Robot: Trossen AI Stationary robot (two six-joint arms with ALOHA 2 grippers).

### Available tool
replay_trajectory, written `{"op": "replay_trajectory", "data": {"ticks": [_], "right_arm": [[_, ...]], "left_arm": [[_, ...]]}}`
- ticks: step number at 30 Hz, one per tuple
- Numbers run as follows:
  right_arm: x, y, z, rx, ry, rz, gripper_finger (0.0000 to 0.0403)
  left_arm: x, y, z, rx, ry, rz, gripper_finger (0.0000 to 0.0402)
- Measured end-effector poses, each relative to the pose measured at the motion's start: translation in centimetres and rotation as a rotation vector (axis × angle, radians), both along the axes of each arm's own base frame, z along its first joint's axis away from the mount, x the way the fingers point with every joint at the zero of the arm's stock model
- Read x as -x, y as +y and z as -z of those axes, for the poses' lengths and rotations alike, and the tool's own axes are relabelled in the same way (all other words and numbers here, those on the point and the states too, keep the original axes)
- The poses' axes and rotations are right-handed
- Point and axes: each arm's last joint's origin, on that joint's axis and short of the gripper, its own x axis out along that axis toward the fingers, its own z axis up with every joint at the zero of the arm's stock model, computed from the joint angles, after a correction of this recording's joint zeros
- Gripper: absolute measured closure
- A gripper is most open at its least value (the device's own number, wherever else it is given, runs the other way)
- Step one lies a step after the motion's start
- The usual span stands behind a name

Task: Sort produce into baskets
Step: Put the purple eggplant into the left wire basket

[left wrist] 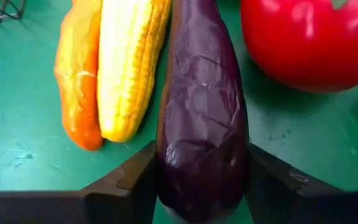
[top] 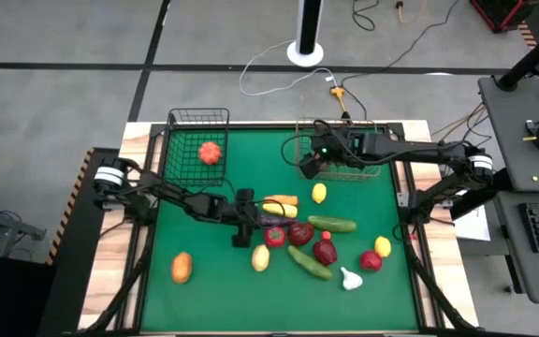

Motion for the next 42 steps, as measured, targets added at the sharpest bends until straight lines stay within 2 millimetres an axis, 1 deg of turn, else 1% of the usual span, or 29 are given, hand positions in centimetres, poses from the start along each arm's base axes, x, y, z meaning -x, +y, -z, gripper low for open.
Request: {"op": "replay_trajectory", "data": {"ticks": [3, 7, 10, 15, 19, 22, 26, 29, 33, 35, 39, 42], "right_arm": [[-0.1, 0.2, 0.1, -0.001, 0.0, -0.003, 0.0101], [-0.2, 0.8, 0.2, 0.003, 0.0, -0.016, 0.0107], [-0.5, 1.6, 0.1, 0.026, -0.006, -0.031, 0.0108], [-1.2, 3.5, -0.2, 0.066, -0.038, -0.097, 0.01], [-2.0, 5.5, -0.7, 0.097, -0.101, -0.187, 0.0094], [-2.5, 7.2, -1.3, 0.14, -0.161, -0.246, 0.0092], [-3.1, 9.5, -2.3, 0.227, -0.24, -0.328, 0.0095], [-3.6, 11.0, -2.5, 0.287, -0.307, -0.395, 0.0097], [-3.8, 12.5, -1.8, 0.322, -0.374, -0.463, 0.0093], [-3.7, 13.0, -1.3, 0.334, -0.403, -0.481, 0.0091], [-3.5, 13.3, -0.2, 0.334, -0.437, -0.484, 0.0091], [-3.3, 13.2, 0.9, 0.319, -0.445, -0.472, 0.0095]], "left_arm": [[0.2, 0.0, -0.6, -0.002, -0.004, -0.002, 0.0238], [0.7, 0.2, -1.9, -0.034, -0.021, -0.026, 0.0229], [1.4, 0.4, -3.4, -0.055, -0.038, -0.042, 0.0229], [2.7, 0.5, -6.6, -0.057, -0.118, -0.033, 0.023], [4.4, 0.7, -9.2, -0.048, -0.222, -0.033, 0.023], [6.2, 0.9, -10.6, -0.035, -0.296, -0.038, 0.023], [8.5, 1.1, -11.9, 0.018, -0.438, -0.064, 0.023], [10.1, 1.1, -12.4, 0.049, -0.545, -0.059, 0.023], [11.7, 1.4, -13.3, 0.088, -0.694, -0.089, 0.023], [12.3, 1.4, -13.5, 0.106, -0.737, -0.094, 0.023], [13.4, 1.5, -14.0, 0.131, -0.806, -0.102, 0.023], [13.8, 1.6, -14.4, 0.142, -0.832, -0.107, 0.023]]}}
